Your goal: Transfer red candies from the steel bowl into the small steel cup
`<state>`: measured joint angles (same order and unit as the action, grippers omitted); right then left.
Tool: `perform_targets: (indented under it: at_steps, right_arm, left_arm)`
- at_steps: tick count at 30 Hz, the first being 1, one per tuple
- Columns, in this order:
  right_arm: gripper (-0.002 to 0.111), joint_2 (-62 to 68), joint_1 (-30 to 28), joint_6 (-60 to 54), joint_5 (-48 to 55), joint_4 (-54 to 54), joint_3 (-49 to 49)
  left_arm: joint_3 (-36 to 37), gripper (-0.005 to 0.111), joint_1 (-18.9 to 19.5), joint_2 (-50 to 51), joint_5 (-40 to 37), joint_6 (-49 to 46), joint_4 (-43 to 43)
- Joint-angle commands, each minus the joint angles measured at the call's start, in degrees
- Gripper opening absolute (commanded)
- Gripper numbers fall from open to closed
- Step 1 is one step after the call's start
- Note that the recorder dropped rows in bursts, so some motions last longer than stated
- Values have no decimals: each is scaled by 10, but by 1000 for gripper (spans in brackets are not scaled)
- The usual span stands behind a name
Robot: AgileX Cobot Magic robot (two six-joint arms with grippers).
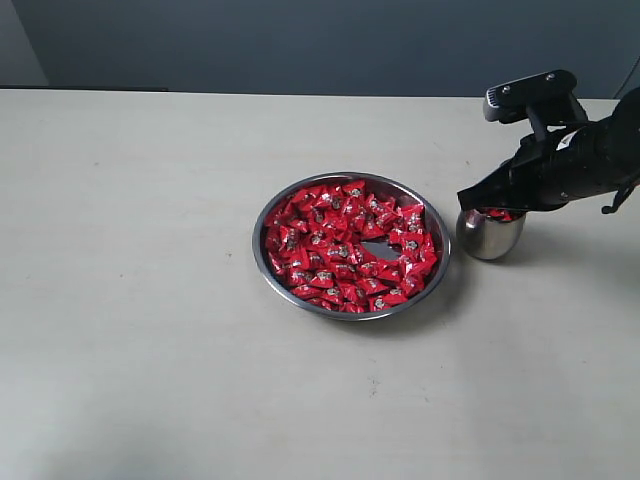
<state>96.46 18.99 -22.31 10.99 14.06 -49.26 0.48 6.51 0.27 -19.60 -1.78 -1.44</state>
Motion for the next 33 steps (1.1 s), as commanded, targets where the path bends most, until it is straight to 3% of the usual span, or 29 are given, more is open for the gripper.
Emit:
perform_targets:
  at_steps: [1,13,14,18,25,33]
  right_arm:
    - [0,1,-4,0,-8,-6,3]
    - [0,1,-4,0,-13,-6,3]
    - [3,1,-4,0,-14,-6,3]
    - [31,1,-4,0,-19,0,3]
    - [31,-22,-1,0,-26,14,3]
    - [28,-149,5,0,-7,87,3]
  left_arm:
    - [-5,0,-3,-3,3,1,-1]
    - [-5,0,-3,-3,3,1,-1]
    - [-5,0,-3,-3,3,1,-1]
    - [-5,0,-3,-3,3,1,-1]
    - [-5,0,-3,-3,3,1,-1]
    - [-5,0,-3,-3,3,1,-1]
